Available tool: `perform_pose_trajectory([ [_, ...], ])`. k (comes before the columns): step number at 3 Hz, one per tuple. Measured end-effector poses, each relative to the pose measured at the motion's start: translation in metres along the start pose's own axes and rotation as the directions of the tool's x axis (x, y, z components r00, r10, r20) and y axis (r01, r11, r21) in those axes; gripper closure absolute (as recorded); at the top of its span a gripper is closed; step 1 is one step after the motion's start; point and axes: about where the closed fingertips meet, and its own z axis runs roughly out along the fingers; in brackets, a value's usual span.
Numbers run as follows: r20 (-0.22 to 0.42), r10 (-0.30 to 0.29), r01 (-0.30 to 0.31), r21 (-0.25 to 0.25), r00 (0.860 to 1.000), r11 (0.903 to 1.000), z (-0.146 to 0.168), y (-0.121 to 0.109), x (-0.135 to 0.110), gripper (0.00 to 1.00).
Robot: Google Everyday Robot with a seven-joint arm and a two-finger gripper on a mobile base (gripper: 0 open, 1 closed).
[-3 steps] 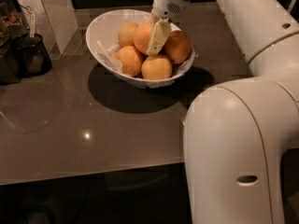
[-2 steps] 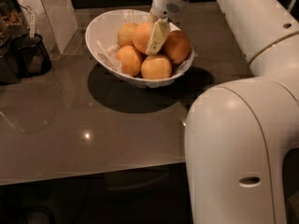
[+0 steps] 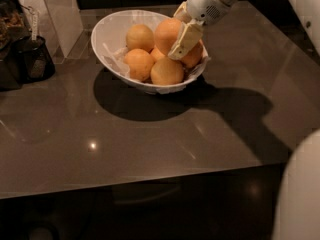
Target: Pick orange from white bowl
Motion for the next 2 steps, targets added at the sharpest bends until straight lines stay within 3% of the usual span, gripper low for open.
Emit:
perform_pose_trajectory([
  [1, 0.111, -0.005, -0.007, 0.103, 0.994, 0.9947, -0.032, 0.031, -0.002, 1.00],
  [2, 0.180, -0.022, -0.018, 0.216, 0.983, 0.9763, -0.059, 0.067, -0.010, 1.00],
])
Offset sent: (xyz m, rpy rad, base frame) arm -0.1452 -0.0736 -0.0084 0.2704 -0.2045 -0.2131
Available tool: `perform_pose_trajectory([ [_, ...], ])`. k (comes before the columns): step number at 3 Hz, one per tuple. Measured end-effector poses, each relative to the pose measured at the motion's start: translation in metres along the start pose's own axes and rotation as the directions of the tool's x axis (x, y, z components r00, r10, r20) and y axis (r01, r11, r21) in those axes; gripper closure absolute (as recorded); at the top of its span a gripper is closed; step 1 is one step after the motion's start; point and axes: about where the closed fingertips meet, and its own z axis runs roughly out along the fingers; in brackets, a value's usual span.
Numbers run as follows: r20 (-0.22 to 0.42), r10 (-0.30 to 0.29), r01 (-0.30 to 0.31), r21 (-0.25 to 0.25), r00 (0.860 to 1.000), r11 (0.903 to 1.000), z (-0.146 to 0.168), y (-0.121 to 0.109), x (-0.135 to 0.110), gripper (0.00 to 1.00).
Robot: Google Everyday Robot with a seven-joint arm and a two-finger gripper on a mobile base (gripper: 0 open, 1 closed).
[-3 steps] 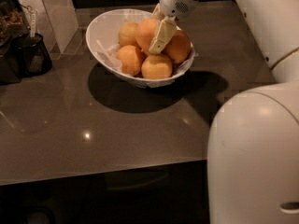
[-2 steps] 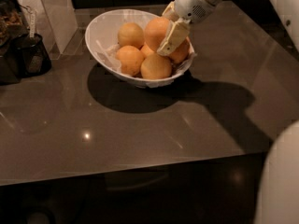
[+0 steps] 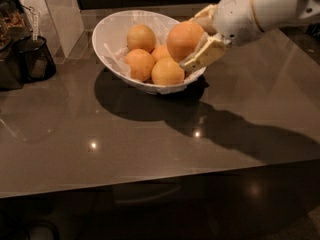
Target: Pick orange from white bowl
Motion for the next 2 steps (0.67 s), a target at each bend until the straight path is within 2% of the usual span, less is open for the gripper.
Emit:
perform_pose_trajectory([
  [1, 0.012, 0.036, -0.037, 0.069, 0.999, 0.9969, -0.019, 0.037, 0.015, 1.00],
  [2, 0.004, 0.068, -0.068, 0.108, 0.998, 0.9918, -0.030, 0.063, 0.030, 1.00],
])
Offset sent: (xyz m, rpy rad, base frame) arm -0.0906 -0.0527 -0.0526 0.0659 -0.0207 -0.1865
